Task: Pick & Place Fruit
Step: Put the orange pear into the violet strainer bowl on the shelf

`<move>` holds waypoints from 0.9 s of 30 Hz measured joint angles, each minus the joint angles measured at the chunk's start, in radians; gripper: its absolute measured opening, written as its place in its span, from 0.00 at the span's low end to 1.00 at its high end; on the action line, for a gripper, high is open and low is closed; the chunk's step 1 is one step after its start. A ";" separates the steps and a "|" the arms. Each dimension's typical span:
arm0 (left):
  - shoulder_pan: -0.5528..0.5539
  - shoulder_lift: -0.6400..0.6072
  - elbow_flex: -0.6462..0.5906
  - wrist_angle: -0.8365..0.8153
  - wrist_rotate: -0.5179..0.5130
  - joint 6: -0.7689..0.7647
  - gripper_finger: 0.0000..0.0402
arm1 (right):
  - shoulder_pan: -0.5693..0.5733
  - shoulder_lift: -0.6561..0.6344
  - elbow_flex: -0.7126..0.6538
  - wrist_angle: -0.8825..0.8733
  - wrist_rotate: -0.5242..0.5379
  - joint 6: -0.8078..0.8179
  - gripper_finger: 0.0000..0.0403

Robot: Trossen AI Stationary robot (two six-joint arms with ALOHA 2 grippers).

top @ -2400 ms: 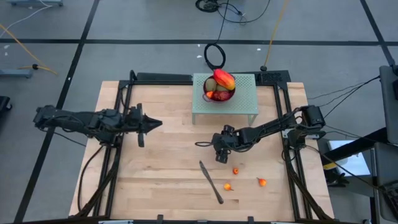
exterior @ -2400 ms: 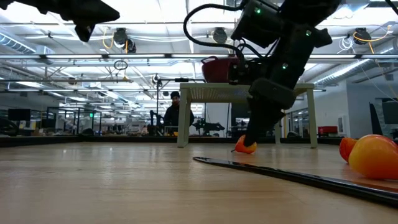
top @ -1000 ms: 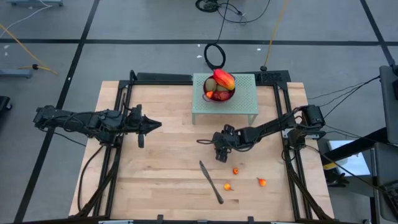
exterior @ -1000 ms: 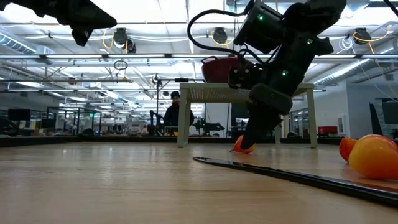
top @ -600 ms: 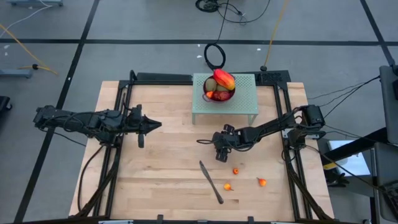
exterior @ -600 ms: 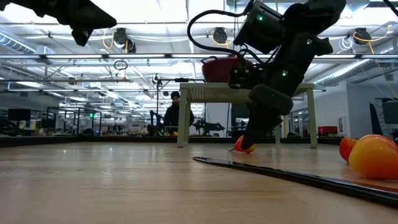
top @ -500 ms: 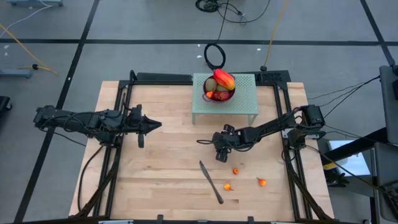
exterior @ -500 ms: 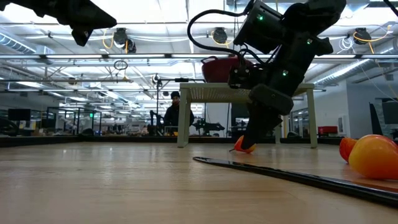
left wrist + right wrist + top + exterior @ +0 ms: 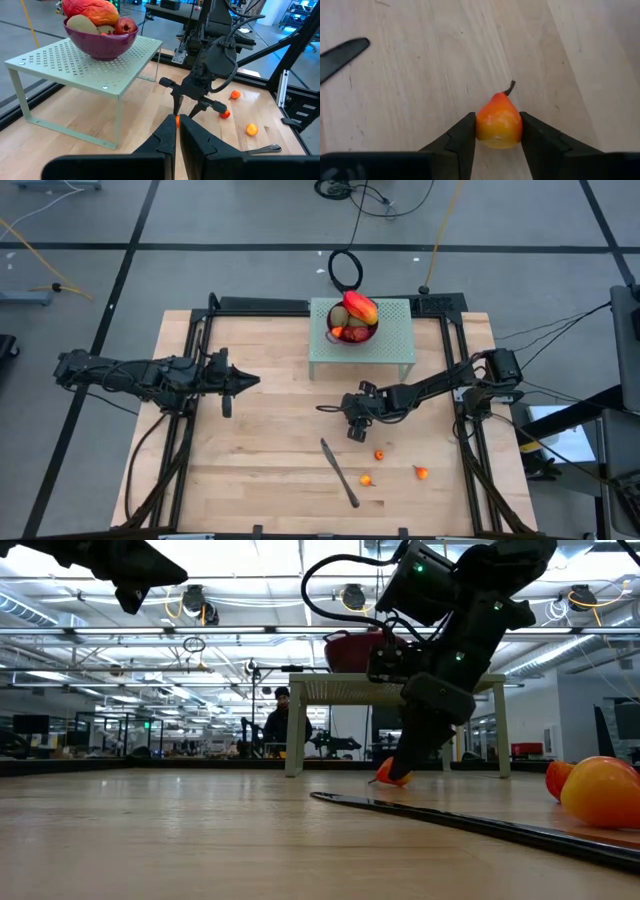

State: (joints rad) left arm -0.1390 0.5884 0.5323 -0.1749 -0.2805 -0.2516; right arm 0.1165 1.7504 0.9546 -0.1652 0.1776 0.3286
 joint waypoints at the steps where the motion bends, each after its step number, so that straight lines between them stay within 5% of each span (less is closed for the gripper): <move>1: 0.000 0.000 0.000 0.000 0.000 0.000 0.05 | 0.000 -0.002 0.000 0.005 0.000 0.000 0.33; 27: 0.000 0.000 0.000 0.010 -0.009 0.006 0.05 | 0.002 -0.548 0.037 0.068 -0.017 -0.059 0.32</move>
State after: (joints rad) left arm -0.1390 0.5888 0.5320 -0.1646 -0.2894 -0.2455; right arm 0.1185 1.2027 0.9916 -0.0969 0.1608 0.2701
